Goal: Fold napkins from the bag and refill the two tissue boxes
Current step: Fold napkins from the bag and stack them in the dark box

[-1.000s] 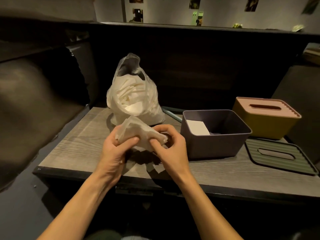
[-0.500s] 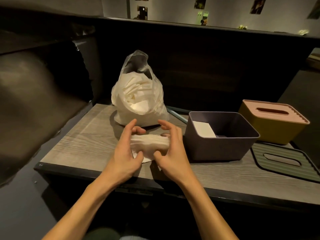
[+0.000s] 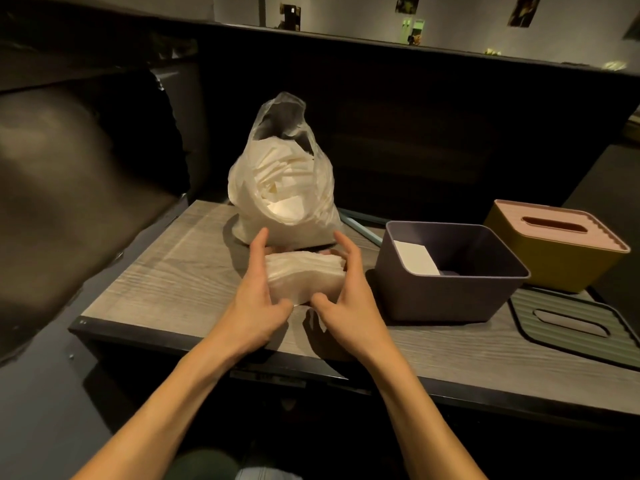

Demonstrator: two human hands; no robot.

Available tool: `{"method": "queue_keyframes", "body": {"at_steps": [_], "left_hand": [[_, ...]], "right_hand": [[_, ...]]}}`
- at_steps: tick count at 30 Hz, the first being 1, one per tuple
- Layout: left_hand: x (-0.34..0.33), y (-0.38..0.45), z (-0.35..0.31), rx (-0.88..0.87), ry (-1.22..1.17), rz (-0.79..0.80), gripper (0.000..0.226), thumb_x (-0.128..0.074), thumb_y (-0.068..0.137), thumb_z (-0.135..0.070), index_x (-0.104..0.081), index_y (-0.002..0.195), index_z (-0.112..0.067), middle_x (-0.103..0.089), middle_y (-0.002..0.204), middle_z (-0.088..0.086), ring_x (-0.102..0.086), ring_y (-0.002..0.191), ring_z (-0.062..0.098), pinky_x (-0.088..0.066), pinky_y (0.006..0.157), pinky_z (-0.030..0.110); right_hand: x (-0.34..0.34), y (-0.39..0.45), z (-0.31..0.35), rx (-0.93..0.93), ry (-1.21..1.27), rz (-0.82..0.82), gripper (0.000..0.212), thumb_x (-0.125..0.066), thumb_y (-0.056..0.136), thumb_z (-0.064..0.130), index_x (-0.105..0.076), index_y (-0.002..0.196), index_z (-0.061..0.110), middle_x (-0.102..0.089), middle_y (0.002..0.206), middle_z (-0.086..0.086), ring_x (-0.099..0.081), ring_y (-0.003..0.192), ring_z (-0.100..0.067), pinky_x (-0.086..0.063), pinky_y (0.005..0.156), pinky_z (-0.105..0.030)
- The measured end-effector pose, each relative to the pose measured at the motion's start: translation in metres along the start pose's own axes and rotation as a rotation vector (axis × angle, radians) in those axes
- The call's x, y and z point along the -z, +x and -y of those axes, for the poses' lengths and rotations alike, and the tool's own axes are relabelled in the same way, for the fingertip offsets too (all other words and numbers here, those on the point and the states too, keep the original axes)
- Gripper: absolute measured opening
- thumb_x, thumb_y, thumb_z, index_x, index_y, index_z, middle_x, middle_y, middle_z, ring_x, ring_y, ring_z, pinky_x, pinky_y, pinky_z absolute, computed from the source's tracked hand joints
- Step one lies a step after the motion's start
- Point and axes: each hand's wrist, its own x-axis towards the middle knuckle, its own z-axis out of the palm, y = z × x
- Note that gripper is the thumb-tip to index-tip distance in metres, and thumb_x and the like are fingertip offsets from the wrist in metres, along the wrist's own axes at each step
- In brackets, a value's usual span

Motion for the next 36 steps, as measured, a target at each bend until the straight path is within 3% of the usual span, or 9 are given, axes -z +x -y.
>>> {"method": "queue_keyframes", "body": {"at_steps": [3,10,14,17,22,27,31,34,36], "left_hand": [[-0.004,0.004,0.002,-0.003,-0.051,0.026,0.117,-0.071,0.086,0.007,0.012,0.156,-0.036,-0.039,0.136,-0.027,-0.049,0.121,-0.018,-0.039,0.099,0.003],[0.0,0.015,0.009,0.012,-0.124,-0.134,0.116,-0.064,0.082,0.017,0.003,0.156,-0.041,-0.05,0.141,0.003,-0.056,0.125,0.01,-0.047,0.109,0.031],[0.0,0.008,0.005,-0.005,-0.086,-0.066,0.112,-0.06,0.081,0.02,0.002,0.158,-0.031,-0.05,0.131,-0.003,-0.057,0.114,-0.006,-0.047,0.095,0.011],[-0.003,0.007,0.008,-0.043,-0.013,-0.043,0.105,-0.06,0.077,0.009,-0.006,0.155,-0.035,-0.048,0.123,-0.01,-0.054,0.107,-0.011,-0.046,0.089,0.01],[-0.005,0.008,0.005,0.028,0.026,-0.071,0.09,-0.057,0.085,0.013,-0.024,0.157,-0.03,-0.051,0.112,-0.021,-0.057,0.083,-0.014,-0.052,0.083,0.016],[-0.002,0.009,0.003,0.055,-0.06,-0.129,0.092,-0.057,0.089,0.011,-0.017,0.161,-0.029,-0.038,0.148,-0.017,-0.04,0.13,-0.013,-0.034,0.113,0.019],[-0.008,0.008,0.0,0.024,0.015,-0.016,0.106,-0.067,0.088,0.006,0.003,0.163,-0.02,-0.021,0.136,-0.035,-0.029,0.118,-0.033,-0.026,0.095,-0.009],[-0.007,0.009,0.002,-0.006,0.016,-0.073,0.1,-0.063,0.091,0.008,-0.001,0.163,-0.021,-0.034,0.137,-0.026,-0.037,0.113,-0.033,-0.032,0.102,-0.001],[-0.003,0.009,0.003,-0.006,-0.021,-0.123,0.101,-0.059,0.089,0.012,-0.003,0.161,-0.032,-0.044,0.141,-0.013,-0.047,0.127,-0.013,-0.039,0.107,0.01]], "right_hand": [[-0.004,0.0,0.002,0.011,-0.012,0.051,0.106,-0.066,0.075,0.014,-0.012,0.152,0.061,-0.039,0.157,0.007,-0.043,0.142,-0.021,-0.042,0.115,-0.052],[0.001,0.001,0.001,-0.078,0.081,-0.104,0.101,-0.064,0.084,0.01,-0.009,0.156,0.056,-0.051,0.148,0.0,-0.058,0.129,-0.017,-0.05,0.111,-0.048],[-0.005,-0.003,0.009,-0.016,-0.033,-0.005,0.115,-0.073,0.077,0.018,0.0,0.154,0.062,-0.036,0.159,0.008,-0.04,0.144,-0.02,-0.036,0.12,-0.049],[-0.005,-0.003,0.009,0.019,-0.126,-0.014,0.112,-0.071,0.085,0.006,0.001,0.16,0.048,-0.03,0.146,0.018,-0.038,0.133,-0.003,-0.035,0.118,-0.032],[-0.004,-0.006,0.009,0.02,-0.106,-0.068,0.091,-0.05,0.096,0.001,-0.004,0.16,0.047,-0.039,0.16,0.003,-0.048,0.138,-0.01,-0.043,0.115,-0.034],[-0.002,-0.005,0.01,0.008,-0.081,-0.086,0.084,-0.043,0.099,0.005,-0.004,0.159,0.048,-0.046,0.155,0.002,-0.055,0.127,-0.011,-0.047,0.111,-0.043],[-0.006,-0.007,0.013,0.042,-0.188,0.047,0.1,-0.052,0.095,0.005,0.011,0.156,0.054,-0.021,0.169,0.004,-0.036,0.147,-0.02,-0.035,0.12,-0.041],[-0.004,-0.005,0.008,0.03,-0.119,-0.06,0.09,-0.05,0.102,0.005,0.003,0.161,0.046,-0.035,0.164,0.001,-0.044,0.143,-0.016,-0.039,0.12,-0.041],[-0.001,-0.005,0.006,0.008,-0.059,-0.119,0.085,-0.051,0.103,0.005,-0.004,0.161,0.046,-0.045,0.156,0.003,-0.048,0.139,-0.01,-0.043,0.117,-0.042]]}}
